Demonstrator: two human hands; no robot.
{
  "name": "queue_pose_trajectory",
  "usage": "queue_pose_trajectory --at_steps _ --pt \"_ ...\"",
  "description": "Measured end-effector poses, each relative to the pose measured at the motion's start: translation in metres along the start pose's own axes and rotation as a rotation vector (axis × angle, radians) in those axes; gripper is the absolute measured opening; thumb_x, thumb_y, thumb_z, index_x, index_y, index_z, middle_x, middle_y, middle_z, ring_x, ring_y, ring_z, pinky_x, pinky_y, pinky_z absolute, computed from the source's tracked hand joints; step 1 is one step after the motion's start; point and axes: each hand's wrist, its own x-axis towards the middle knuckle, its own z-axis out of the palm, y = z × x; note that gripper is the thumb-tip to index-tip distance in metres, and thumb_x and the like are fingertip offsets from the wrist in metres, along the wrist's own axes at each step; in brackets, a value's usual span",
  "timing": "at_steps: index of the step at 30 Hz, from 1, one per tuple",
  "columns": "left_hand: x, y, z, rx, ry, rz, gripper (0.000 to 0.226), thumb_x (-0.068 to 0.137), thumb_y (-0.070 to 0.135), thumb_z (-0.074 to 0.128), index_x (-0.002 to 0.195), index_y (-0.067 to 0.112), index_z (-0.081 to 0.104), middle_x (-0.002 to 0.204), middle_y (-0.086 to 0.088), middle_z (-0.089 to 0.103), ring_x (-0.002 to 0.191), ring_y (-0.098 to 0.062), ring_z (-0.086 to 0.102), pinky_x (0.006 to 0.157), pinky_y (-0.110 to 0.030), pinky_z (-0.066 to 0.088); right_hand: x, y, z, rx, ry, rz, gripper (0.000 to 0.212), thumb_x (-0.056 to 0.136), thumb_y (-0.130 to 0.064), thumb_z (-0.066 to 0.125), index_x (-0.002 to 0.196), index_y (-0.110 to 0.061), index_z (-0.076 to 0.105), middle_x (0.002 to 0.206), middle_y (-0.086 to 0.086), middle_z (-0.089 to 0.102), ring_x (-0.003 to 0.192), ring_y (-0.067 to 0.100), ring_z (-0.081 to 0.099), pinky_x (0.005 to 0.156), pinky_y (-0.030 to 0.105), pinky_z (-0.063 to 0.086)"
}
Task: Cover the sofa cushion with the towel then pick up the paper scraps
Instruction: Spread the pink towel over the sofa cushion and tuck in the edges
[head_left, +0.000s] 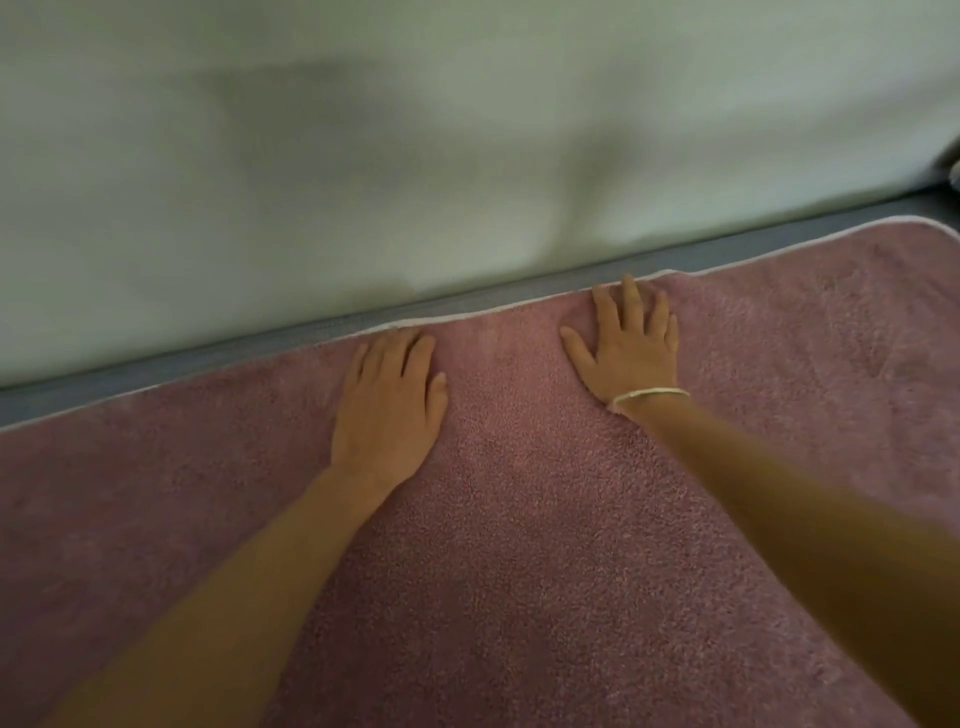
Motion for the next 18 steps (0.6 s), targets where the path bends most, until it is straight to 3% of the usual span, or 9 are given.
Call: queue_pose_trajectory --at_steps 3,6,9,12,15,18 --pt "0.004 -0.002 -0.003 0.021 -0.111 -0.021 0.081 0.078 0.046 -0.007 0.145 0.013 0.025 0.154 -0.008 0.025 0.143 -0.023 0.02 0.118 -0.039 0.01 0.015 0.005 -0.01 -0.079 -0.083 -0.02 0.069 0.09 -0.059 0.029 0.147 -0.025 0.012 0.158 0.005 0.004 0.143 0.039 0.001 0.116 0.053 0.006" --pt "0.004 -0.001 -0.001 0.034 -0.142 -0.027 0.084 0.074 0.047 -0.012 0.147 0.017 0.015 0.157 -0.003 0.015 0.145 -0.02 0.01 0.118 -0.036 0.005 0.024 0.023 -0.02 -0.071 0.0 0.062 0.073 0.088 -0.06 0.035 0.146 -0.018 0.019 0.157 0.007 0.011 0.143 0.035 0.011 0.116 0.054 0.013" --pt "0.007 -0.003 -0.001 0.037 -0.182 -0.044 0.06 0.094 0.042 0.005 0.148 0.017 0.009 0.158 -0.002 0.007 0.146 -0.019 0.003 0.118 -0.037 0.002 0.027 0.039 -0.02 -0.037 -0.096 0.259 0.081 0.088 -0.064 0.028 0.149 -0.016 0.002 0.158 0.008 -0.005 0.144 0.035 -0.005 0.117 0.053 0.002" --pt "0.011 -0.008 -0.009 -0.002 -0.29 -0.002 0.055 0.099 0.038 0.017 0.148 0.019 0.001 0.159 -0.002 -0.003 0.146 -0.019 -0.004 0.118 -0.035 -0.003 0.03 0.038 -0.03 -0.075 -0.218 0.259 0.085 0.088 -0.064 0.028 0.148 -0.013 -0.003 0.158 0.01 -0.007 0.144 0.034 -0.008 0.118 0.051 0.0" --pt "0.006 -0.03 -0.022 -0.025 -0.33 0.03 0.057 0.099 0.042 0.02 0.148 0.019 0.003 0.158 -0.001 -0.003 0.146 -0.018 -0.004 0.118 -0.035 -0.001 0.022 0.014 -0.03 -0.072 -0.18 0.236 0.07 0.097 -0.043 0.031 0.148 -0.003 0.005 0.157 0.014 0.002 0.145 0.033 0.001 0.119 0.047 0.007" --pt "-0.025 -0.073 -0.04 -0.002 -0.3 -0.009 0.057 0.099 0.04 0.024 0.148 0.018 0.008 0.158 -0.003 0.004 0.146 -0.02 0.004 0.12 -0.036 0.005 -0.005 -0.043 -0.017 -0.104 -0.122 0.074 0.049 0.097 -0.017 0.033 0.142 0.0 0.025 0.153 0.016 0.022 0.141 0.034 0.021 0.113 0.048 0.026"
